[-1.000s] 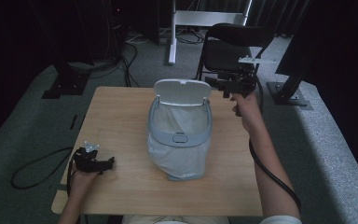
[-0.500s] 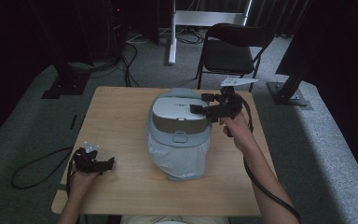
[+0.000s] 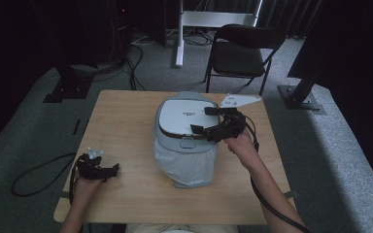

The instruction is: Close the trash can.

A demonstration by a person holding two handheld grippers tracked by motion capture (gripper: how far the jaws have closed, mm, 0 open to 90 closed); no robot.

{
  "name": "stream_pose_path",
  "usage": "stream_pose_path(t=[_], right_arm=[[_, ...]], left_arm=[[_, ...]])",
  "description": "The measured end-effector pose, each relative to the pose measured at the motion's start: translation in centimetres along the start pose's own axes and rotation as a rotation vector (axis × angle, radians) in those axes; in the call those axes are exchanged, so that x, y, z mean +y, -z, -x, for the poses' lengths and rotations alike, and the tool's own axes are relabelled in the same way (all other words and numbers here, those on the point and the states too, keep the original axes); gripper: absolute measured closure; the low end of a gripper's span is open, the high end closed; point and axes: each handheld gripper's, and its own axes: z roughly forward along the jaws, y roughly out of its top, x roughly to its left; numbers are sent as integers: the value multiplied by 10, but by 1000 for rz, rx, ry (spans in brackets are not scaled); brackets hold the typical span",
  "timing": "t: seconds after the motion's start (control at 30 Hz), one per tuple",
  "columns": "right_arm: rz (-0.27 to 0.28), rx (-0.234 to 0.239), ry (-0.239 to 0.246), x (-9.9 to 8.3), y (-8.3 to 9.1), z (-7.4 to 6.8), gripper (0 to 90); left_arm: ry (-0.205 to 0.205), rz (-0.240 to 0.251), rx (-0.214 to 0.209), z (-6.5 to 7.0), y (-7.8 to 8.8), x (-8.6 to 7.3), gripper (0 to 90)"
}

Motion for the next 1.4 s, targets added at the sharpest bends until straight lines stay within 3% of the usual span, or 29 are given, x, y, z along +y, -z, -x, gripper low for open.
stream_pose_path(t=[0.4,0.73,0.83,1.1,1.27,1.4], right_arm=[[-37,-74,109,-6,-8,-17,110],[-50,-92,113,-4,-11,-21,106],[-81,-113,135,-3,-13,-22,99],[-51,-101,133,-6,-12,-23,99],[-13,-130,138,-10,-9,-22,100],[19,-144,108,-13,-5,-16,100]], left_arm=[[0,0,0,0,0,0,0],[0,0,0,0,0,0,0],[2,1,0,0,0,0,0],[1,0,0,0,0,0,0],[0,0,0,0,0,0,0],[0,0,0,0,0,0,0]])
